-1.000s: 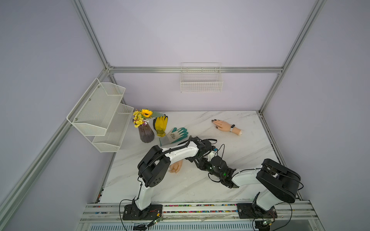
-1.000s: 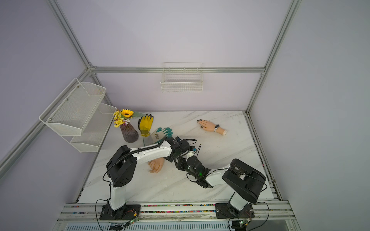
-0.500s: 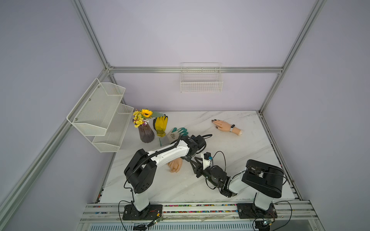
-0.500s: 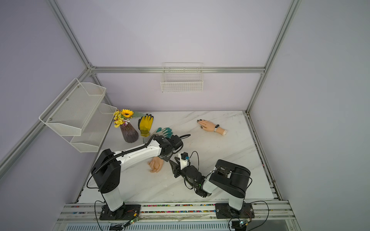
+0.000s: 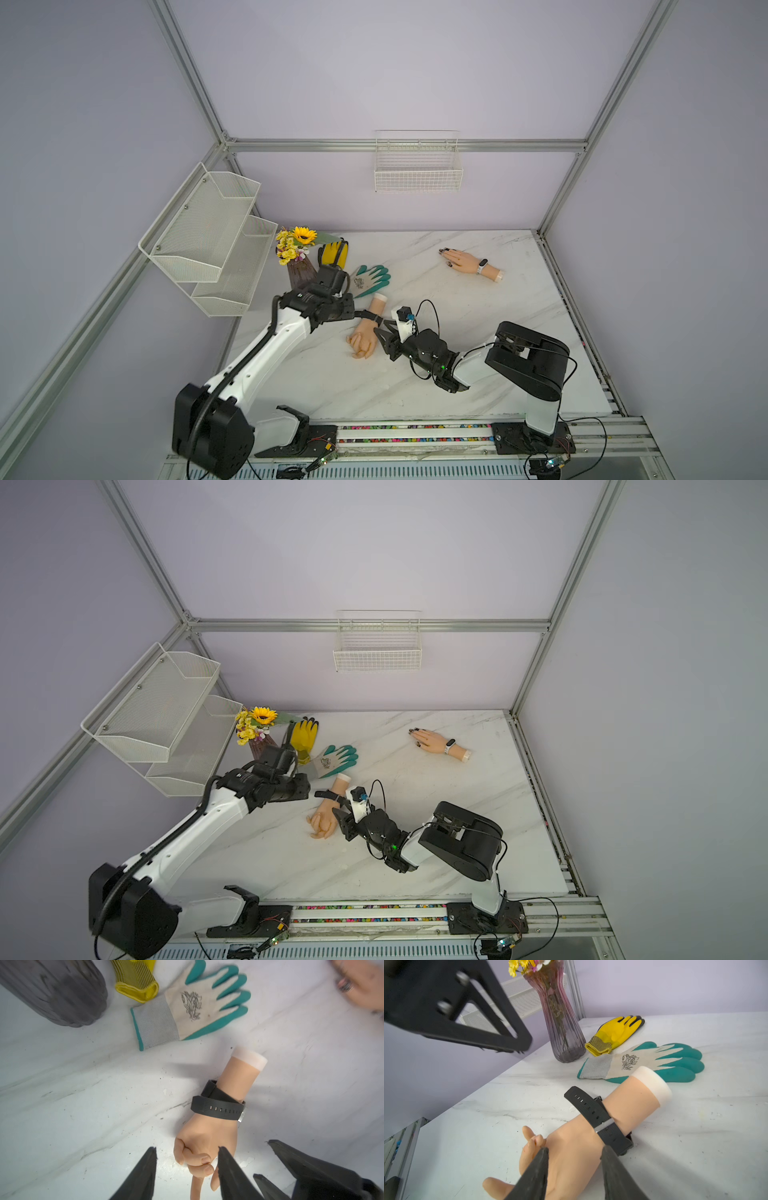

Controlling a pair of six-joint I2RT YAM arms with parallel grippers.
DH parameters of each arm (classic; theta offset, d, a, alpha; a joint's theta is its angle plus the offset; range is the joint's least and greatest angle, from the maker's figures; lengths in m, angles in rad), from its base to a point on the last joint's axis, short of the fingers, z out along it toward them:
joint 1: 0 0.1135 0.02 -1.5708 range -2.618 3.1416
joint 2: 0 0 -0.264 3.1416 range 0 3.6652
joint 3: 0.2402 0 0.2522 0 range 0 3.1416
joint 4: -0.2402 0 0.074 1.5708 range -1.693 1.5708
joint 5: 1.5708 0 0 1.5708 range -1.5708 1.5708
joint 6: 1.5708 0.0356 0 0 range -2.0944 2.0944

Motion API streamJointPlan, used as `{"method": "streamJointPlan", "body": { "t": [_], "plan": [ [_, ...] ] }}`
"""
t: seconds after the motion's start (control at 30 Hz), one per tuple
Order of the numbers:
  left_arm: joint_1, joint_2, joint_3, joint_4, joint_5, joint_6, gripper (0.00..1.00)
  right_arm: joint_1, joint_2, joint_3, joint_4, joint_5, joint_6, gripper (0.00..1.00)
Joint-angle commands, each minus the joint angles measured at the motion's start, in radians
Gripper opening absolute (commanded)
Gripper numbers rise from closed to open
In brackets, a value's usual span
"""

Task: Take off the watch
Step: Untie the watch from the hand.

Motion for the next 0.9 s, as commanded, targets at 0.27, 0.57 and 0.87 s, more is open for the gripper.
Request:
{"method": "streamJointPlan", "body": {
  "t": [0.27,0.57,0.87],
  "plan": [
    [0.203,-0.039,-0.135,0.235,0.615,-0.115,0.61,-0.090,-0.028,0.268,-0.621,-0.090,-0.081,0.50],
    [0.234,-0.098,-0.164,0.195,0.563,-0.087,0.62,-0.127,0.032,0.403,-0.780,-0.166,-0.178,0.50],
    [0.242,-0.087,-0.163,0.198,0.562,-0.067,0.62,-0.127,0.051,0.433,-0.803,-0.229,-0.218,0.48]
  ]
}}
